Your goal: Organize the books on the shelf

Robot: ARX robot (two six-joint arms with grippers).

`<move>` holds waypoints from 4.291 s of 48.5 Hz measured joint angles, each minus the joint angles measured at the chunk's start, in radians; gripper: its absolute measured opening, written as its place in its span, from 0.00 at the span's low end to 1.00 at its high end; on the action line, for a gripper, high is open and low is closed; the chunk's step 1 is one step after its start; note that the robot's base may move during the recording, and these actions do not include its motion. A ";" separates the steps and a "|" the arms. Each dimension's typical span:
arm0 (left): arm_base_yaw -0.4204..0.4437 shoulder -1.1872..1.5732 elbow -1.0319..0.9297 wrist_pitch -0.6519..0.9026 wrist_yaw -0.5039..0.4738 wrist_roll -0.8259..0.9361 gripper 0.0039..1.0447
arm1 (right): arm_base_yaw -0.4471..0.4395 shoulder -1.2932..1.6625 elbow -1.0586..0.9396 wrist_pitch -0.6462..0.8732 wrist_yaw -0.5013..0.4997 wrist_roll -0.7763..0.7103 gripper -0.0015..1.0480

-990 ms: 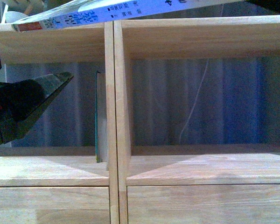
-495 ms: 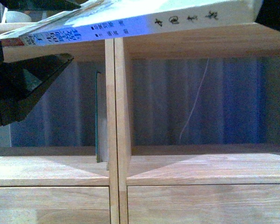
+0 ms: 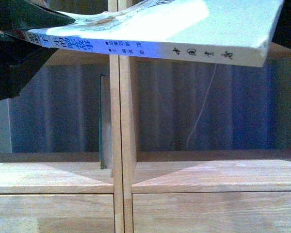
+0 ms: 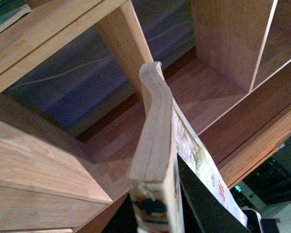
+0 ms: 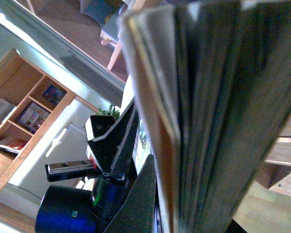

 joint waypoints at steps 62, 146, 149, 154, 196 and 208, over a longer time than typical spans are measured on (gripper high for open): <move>0.557 -0.038 0.261 -0.537 0.067 1.101 0.06 | -0.641 -0.039 -0.094 0.010 0.187 -0.731 0.81; 0.274 1.008 1.168 -0.463 -0.036 1.429 0.28 | -0.486 -0.679 -0.773 -0.082 0.332 -0.927 0.03; 0.271 1.009 1.167 -0.458 -0.050 1.421 0.40 | -0.486 -0.696 -0.773 -0.093 0.332 -0.927 0.03; 0.267 1.008 1.148 -0.437 -0.069 1.406 0.58 | -0.486 -0.725 -0.773 -0.122 0.332 -0.927 0.03; 0.247 0.317 0.410 -0.383 -0.451 1.162 0.93 | -0.485 -0.911 -0.772 -0.314 0.334 -0.927 0.03; 0.188 -0.117 0.141 -0.560 -0.605 1.110 0.93 | -0.485 -0.911 -0.772 -0.314 0.333 -0.929 0.27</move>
